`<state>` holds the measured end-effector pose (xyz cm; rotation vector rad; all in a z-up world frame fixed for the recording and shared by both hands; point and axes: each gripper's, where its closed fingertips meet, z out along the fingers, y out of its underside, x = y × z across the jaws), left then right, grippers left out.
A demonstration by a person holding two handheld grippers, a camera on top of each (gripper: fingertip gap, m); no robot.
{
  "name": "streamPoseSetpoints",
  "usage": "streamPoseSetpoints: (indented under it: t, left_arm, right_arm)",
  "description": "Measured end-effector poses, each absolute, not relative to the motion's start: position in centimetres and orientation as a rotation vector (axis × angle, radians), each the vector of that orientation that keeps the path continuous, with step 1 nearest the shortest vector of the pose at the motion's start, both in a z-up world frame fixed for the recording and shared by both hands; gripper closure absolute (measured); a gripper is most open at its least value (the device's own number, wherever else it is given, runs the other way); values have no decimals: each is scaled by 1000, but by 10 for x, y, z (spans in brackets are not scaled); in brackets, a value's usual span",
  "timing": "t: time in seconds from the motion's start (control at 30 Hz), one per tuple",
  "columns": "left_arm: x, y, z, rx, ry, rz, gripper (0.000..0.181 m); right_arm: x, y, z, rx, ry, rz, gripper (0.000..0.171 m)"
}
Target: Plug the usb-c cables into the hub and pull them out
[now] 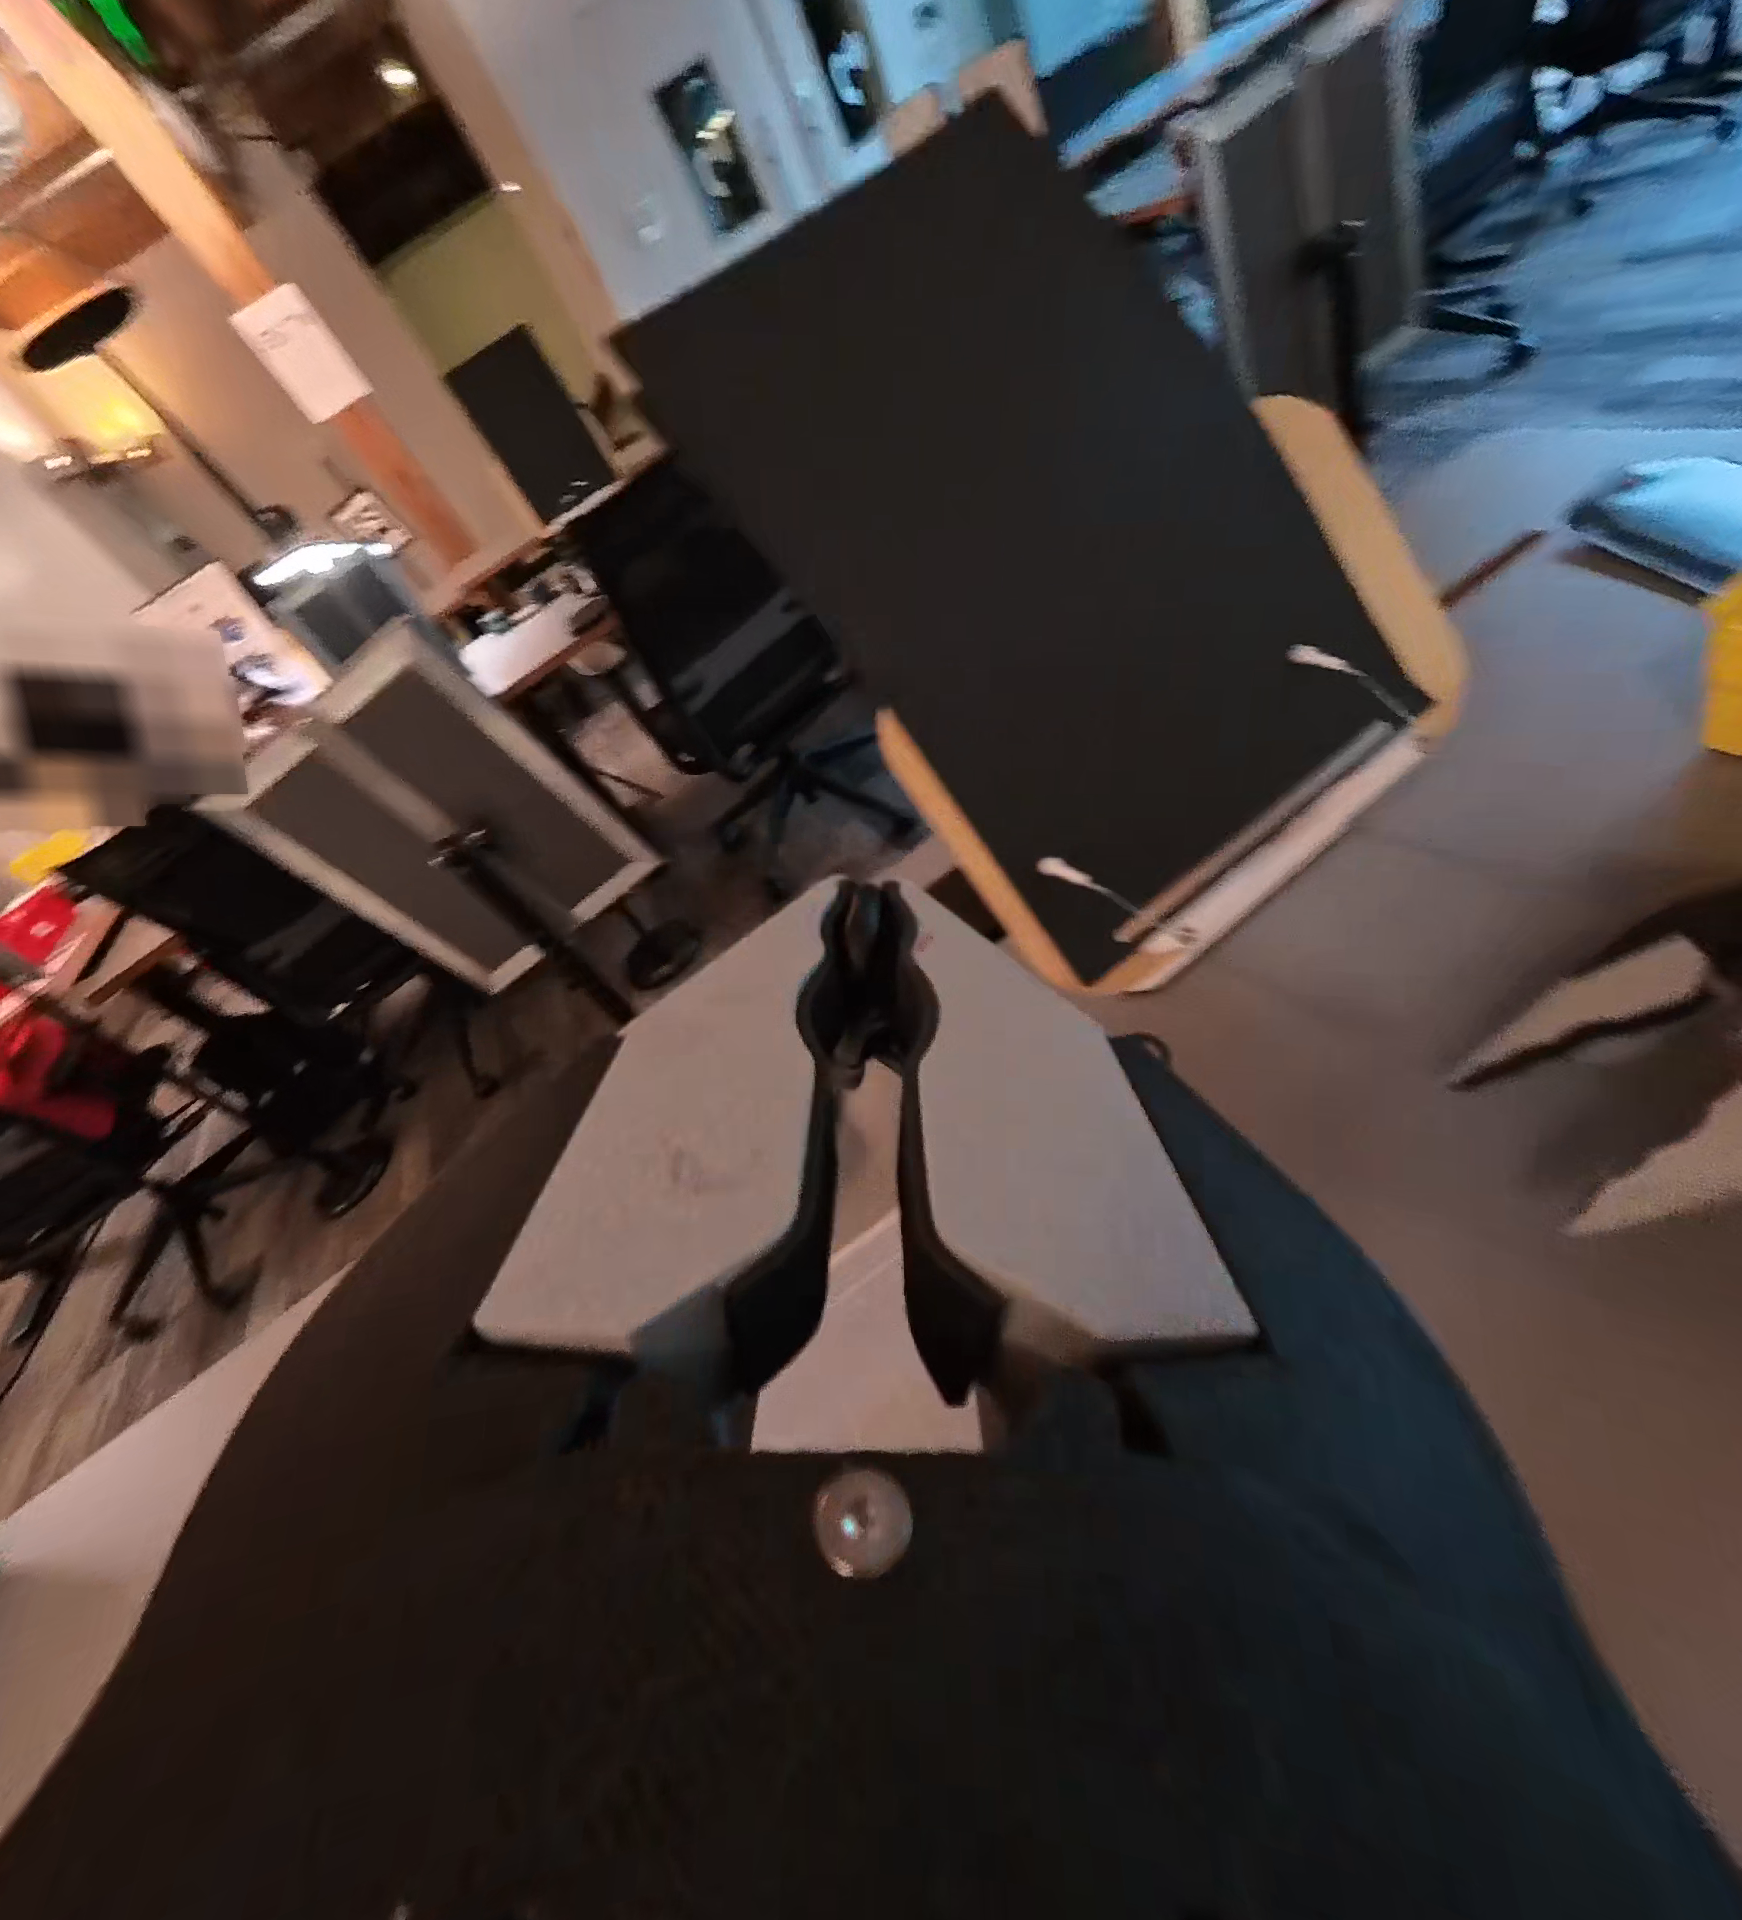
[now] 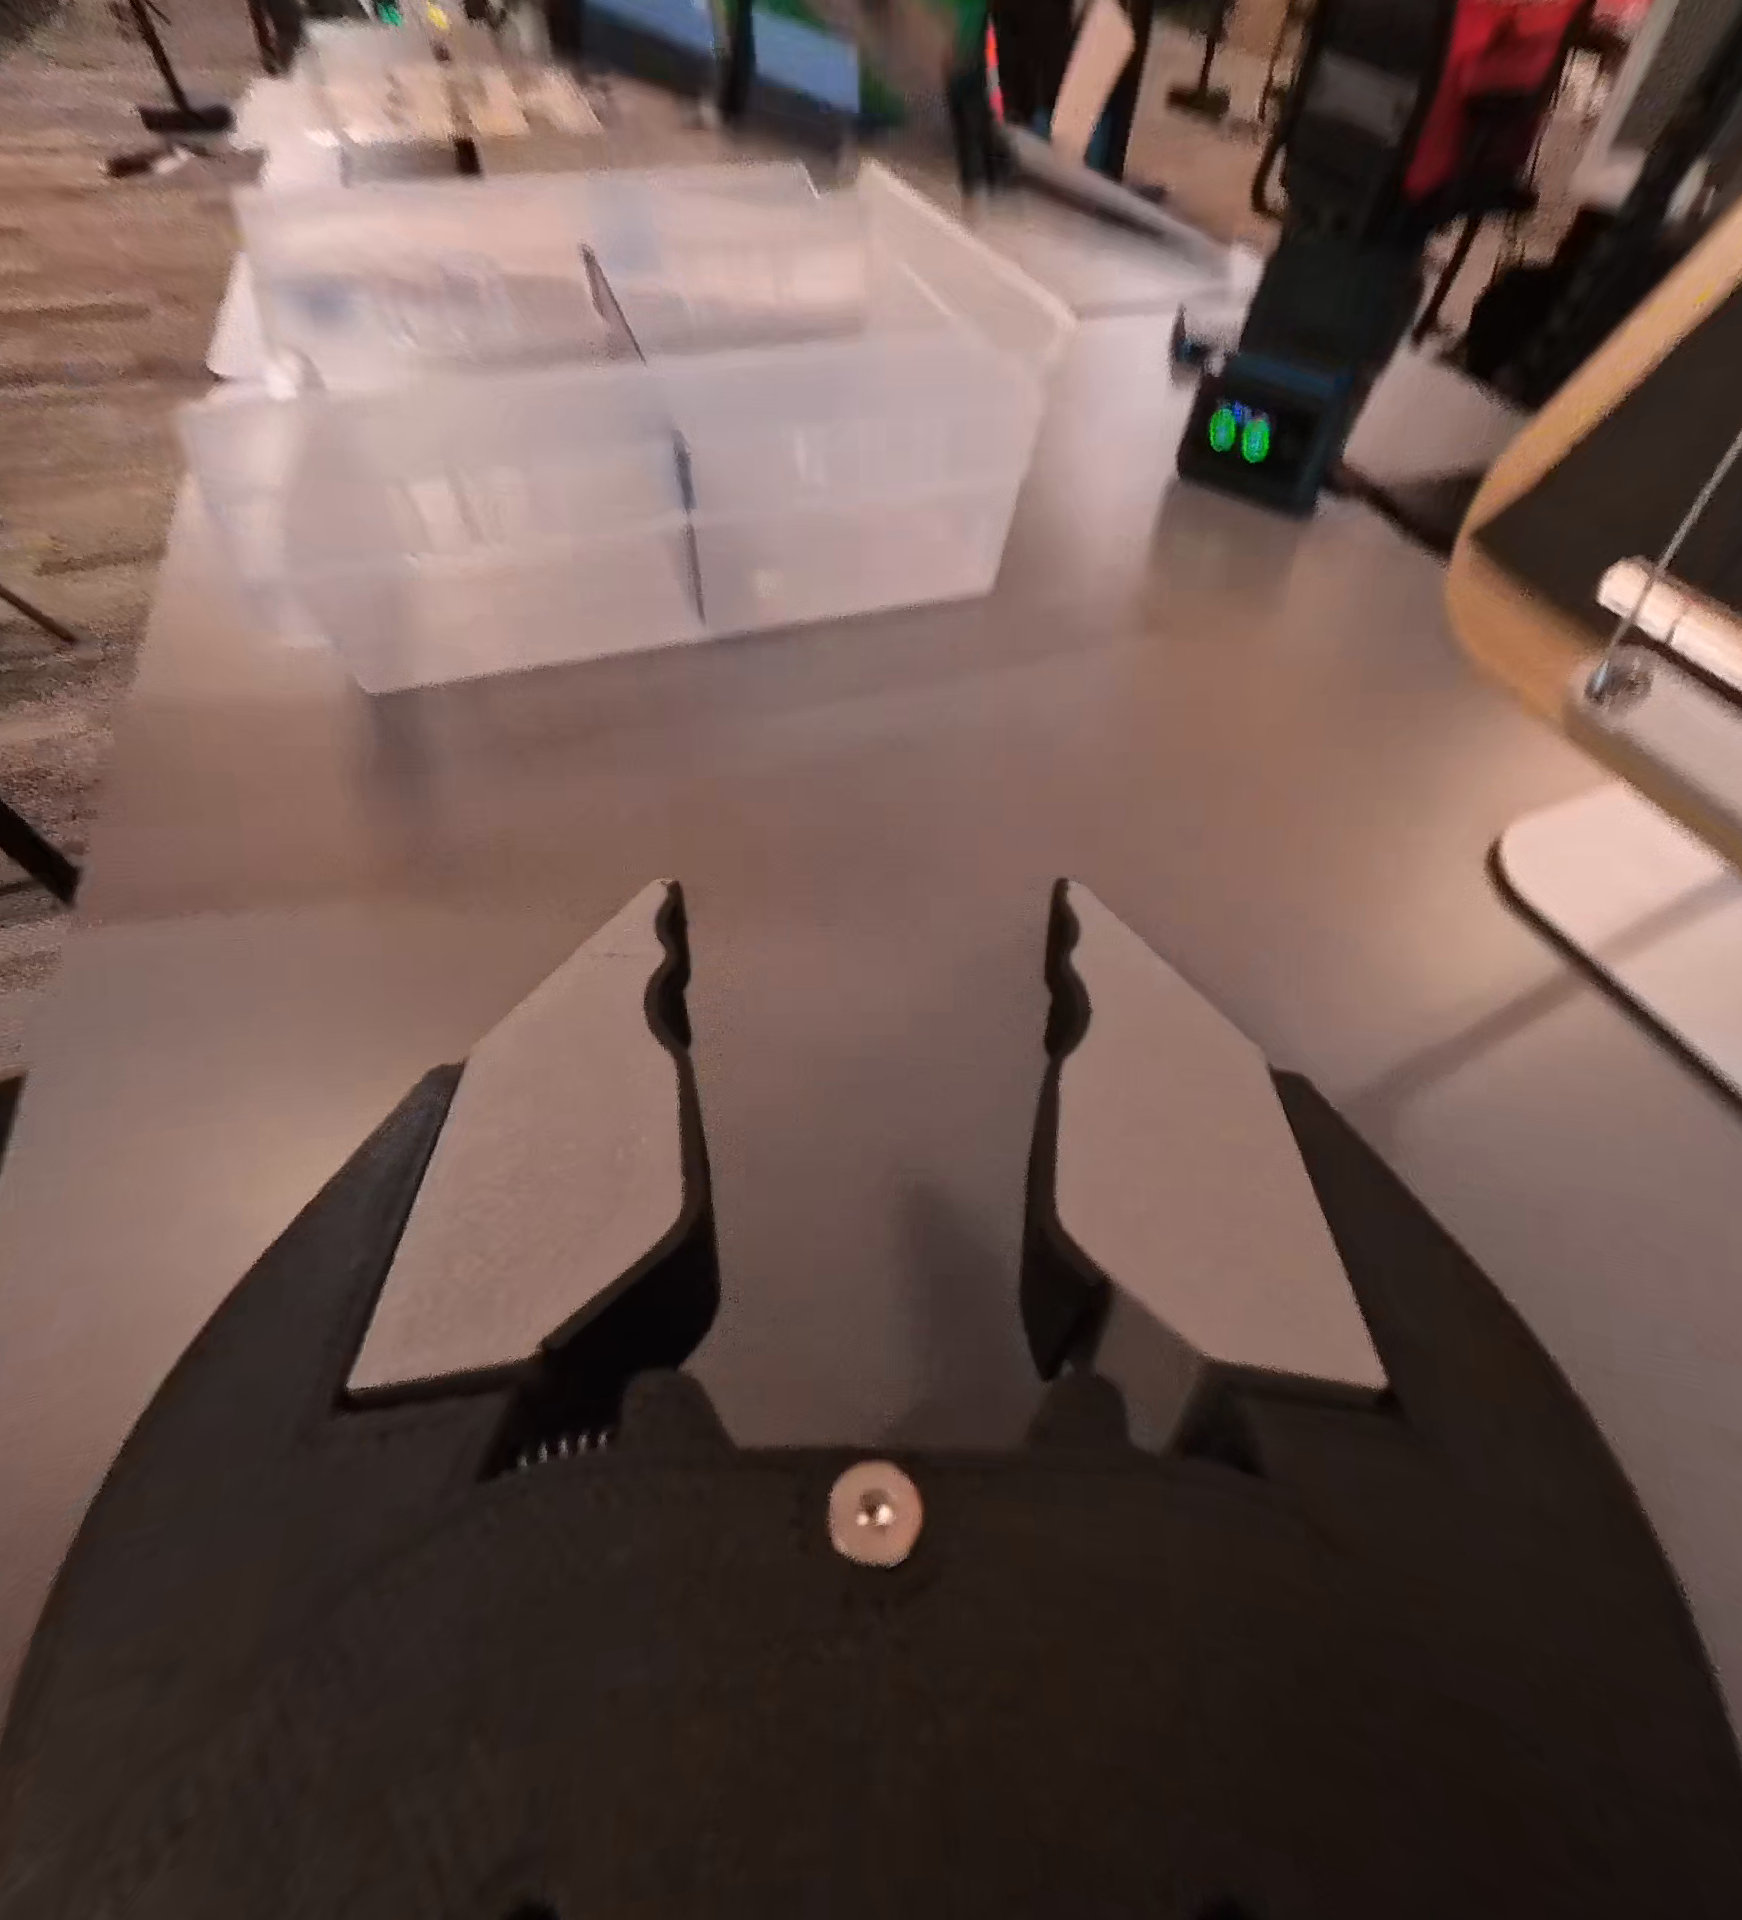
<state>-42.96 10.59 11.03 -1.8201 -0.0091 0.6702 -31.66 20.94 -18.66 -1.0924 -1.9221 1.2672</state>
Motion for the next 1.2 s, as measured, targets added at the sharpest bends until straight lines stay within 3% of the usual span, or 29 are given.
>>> streamPoseSetpoints:
  t: [0.23, 0.43, 0.6, 0.7, 0.97, 1.13, 1.2]
  left_arm:
    - [-338, 174, 34, -2005, 213, 445, 179]
    - [-290, 206, 12, -2027, 280, 308, 180]
    - [-272, 215, 26, -1984, 305, 260, 180]
    - [-282, 216, 33, -1950, 283, 319, 179]
    - [-322, 183, 24, -1912, 143, 375, 151]
    - [-306, 166, -45, -2040, 180, 79, 128]
    - [-295, 167, -75, -2081, 226, -14, 127]
  right_arm:
    - [-289, 174, -148, -760, -1895, 1281, 98]
    - [-303, 179, -206, -899, -2089, 1035, 104]
    - [-313, 196, -222, -902, -2063, 824, 163]
    - [-307, 193, -206, -890, -2049, 944, 164]
    - [-279, 202, -160, -961, -2004, 1531, 164]
    - [-268, 197, -147, -916, -2005, 1733, 164]
    - [-265, 194, -145, -892, -2021, 1751, 164]
